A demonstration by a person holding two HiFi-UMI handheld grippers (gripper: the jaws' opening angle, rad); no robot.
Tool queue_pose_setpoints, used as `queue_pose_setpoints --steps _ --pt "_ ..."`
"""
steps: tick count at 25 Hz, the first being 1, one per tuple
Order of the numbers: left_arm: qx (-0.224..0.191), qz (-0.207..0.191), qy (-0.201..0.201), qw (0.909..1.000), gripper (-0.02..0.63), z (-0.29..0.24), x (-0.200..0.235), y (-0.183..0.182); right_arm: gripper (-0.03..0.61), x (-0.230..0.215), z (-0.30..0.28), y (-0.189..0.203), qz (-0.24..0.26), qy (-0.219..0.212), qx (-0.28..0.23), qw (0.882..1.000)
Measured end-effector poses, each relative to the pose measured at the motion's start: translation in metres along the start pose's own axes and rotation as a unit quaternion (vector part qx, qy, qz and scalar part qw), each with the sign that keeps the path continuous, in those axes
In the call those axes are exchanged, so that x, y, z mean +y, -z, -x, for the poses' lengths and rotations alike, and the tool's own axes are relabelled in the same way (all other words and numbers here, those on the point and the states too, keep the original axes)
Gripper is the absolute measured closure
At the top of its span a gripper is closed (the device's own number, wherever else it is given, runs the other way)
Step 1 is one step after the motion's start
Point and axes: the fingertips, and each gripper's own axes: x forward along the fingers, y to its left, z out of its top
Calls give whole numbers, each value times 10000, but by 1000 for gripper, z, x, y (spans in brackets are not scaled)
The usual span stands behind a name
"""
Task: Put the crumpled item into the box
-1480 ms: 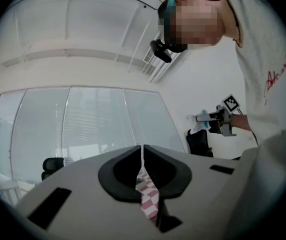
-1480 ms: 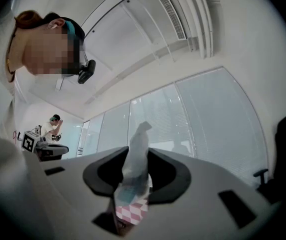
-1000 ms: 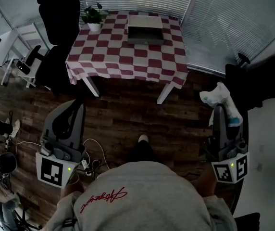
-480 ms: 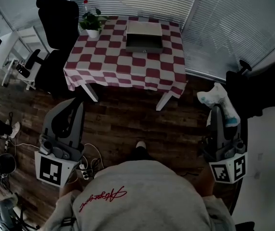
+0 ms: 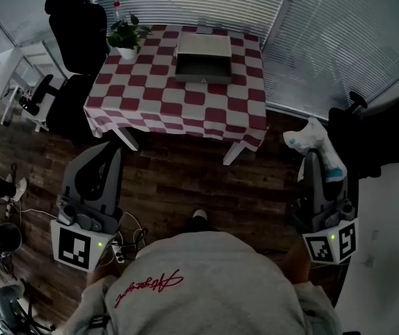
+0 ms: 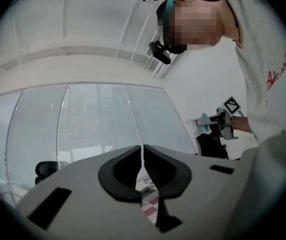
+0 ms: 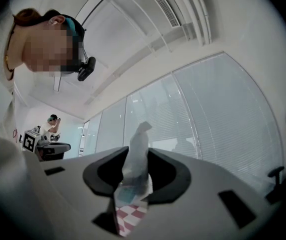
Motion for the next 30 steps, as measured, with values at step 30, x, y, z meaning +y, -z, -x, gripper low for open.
queue_pose_setpoints --steps 30 --pt "70 -58 -156 9998 588 -48 0 13 459 -24 -55 38 -549 -580 217 9966"
